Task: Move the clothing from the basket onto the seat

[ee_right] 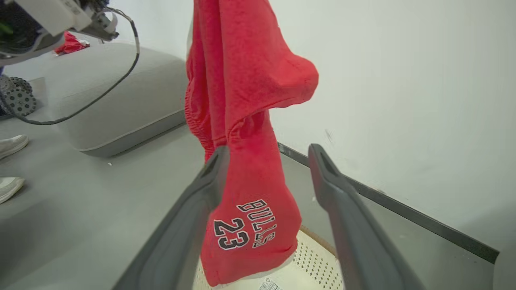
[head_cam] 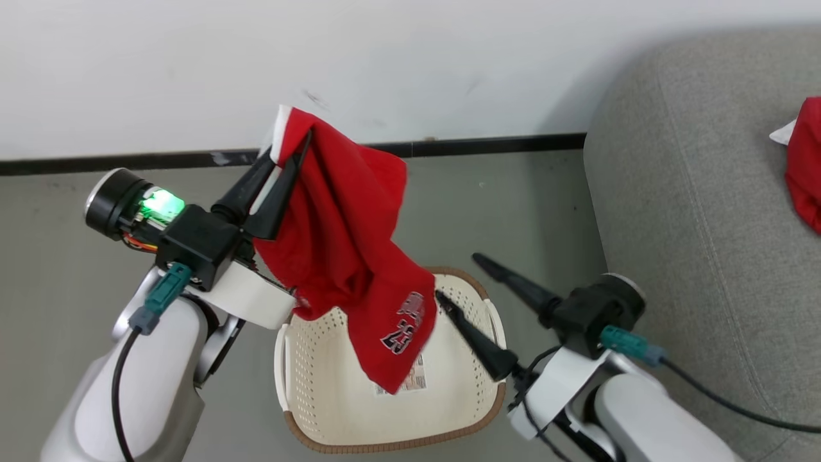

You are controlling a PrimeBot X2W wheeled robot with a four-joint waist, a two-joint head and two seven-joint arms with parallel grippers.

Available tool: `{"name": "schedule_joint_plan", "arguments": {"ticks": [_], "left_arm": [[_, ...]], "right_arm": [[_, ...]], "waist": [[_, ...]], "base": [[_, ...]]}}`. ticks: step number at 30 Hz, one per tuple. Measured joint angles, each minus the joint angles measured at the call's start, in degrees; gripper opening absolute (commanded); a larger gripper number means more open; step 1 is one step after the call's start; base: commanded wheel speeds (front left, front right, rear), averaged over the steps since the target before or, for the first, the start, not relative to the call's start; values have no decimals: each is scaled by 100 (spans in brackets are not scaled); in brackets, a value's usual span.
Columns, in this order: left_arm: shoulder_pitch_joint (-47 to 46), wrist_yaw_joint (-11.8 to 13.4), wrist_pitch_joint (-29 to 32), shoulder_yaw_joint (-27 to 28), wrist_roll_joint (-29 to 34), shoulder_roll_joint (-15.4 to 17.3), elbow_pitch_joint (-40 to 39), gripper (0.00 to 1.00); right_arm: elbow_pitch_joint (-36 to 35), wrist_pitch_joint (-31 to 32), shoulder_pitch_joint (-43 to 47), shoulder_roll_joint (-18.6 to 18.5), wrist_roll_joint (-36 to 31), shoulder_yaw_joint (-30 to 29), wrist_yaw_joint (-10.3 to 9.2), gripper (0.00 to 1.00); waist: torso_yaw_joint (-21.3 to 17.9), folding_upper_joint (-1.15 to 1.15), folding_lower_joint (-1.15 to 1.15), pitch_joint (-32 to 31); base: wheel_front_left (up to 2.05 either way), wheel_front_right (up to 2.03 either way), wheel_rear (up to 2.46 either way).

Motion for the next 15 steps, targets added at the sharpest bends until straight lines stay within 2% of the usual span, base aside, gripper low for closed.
{"name": "schedule_joint_plan", "arguments": {"ticks": [7, 15], "left_arm": [[66, -77, 321, -249, -4, -71, -138, 0], [102, -126, 675, -459, -60, -203, -286, 0]], "right_arm": [[79, 0, 6, 59, -104, 297, 0, 100], [240, 0, 175, 120, -452, 135, 0, 100]], "waist": [[81, 0, 0, -412], [181, 0, 0, -802]], "base": [[0, 0, 0], [0, 0, 0]]}}
